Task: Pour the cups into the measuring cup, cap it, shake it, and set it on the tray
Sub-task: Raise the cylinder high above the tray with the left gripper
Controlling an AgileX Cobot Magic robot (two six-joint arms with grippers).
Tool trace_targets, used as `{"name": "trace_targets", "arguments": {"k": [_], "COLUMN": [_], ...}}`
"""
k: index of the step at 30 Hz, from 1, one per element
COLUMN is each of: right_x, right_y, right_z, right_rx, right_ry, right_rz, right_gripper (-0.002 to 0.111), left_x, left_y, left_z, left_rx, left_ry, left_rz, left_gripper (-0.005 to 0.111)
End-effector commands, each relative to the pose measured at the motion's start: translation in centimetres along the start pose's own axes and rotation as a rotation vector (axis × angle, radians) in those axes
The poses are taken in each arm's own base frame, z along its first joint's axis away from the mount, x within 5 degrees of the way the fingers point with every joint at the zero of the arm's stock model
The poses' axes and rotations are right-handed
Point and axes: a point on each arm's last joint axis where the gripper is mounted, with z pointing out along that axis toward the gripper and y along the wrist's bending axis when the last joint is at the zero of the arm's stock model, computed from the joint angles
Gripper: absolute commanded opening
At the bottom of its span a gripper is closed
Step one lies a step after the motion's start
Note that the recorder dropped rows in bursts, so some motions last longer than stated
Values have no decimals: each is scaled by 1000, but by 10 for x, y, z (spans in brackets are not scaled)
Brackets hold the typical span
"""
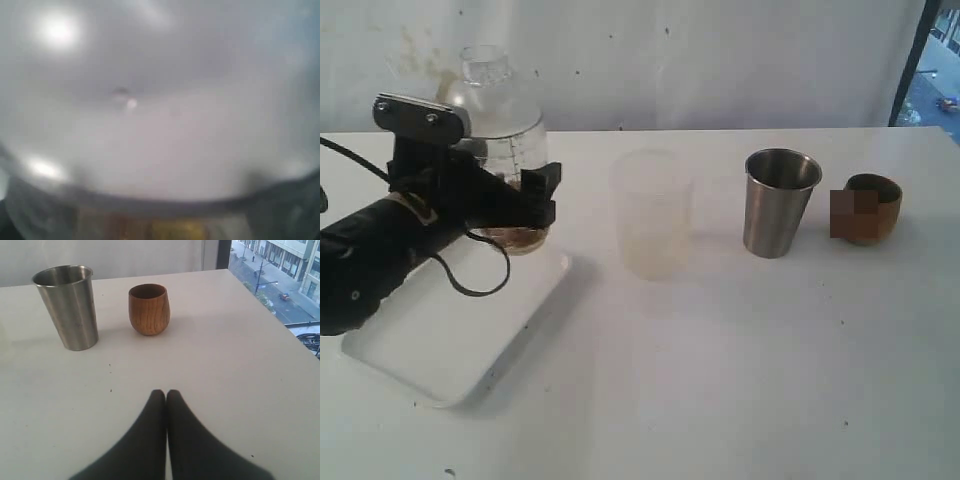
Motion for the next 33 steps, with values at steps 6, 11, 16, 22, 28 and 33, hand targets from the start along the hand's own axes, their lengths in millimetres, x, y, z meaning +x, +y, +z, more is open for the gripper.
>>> {"name": "trace_targets", "arguments": {"k": [6,11,16,22,28,33], "right_x": [0,0,0,0,0,0], "right_y": [-1,-1,-1,-1,-1,-1], "right_z": [0,0,0,0,0,0], "right_rx": [9,9,9,9,9,9], "right_ry": [-6,-6,-6,-6,-6,-6], "right_rz": [-5,-5,-5,-5,-5,-5], "right_gripper": [0,0,0,0,0,0], "left_x": [-21,-39,-42,-34,-32,-48], "left_y": [16,43,42,43,40,41], "left_z": [17,30,63,105,134,144], "left_rx": [-16,-167,-120,-101,-67,-87], "left_ry": [-101,-155,-35,14,59,0], "left_rz": [23,267,393,534,611,659], "left_gripper": [0,0,0,0,0,0]}}
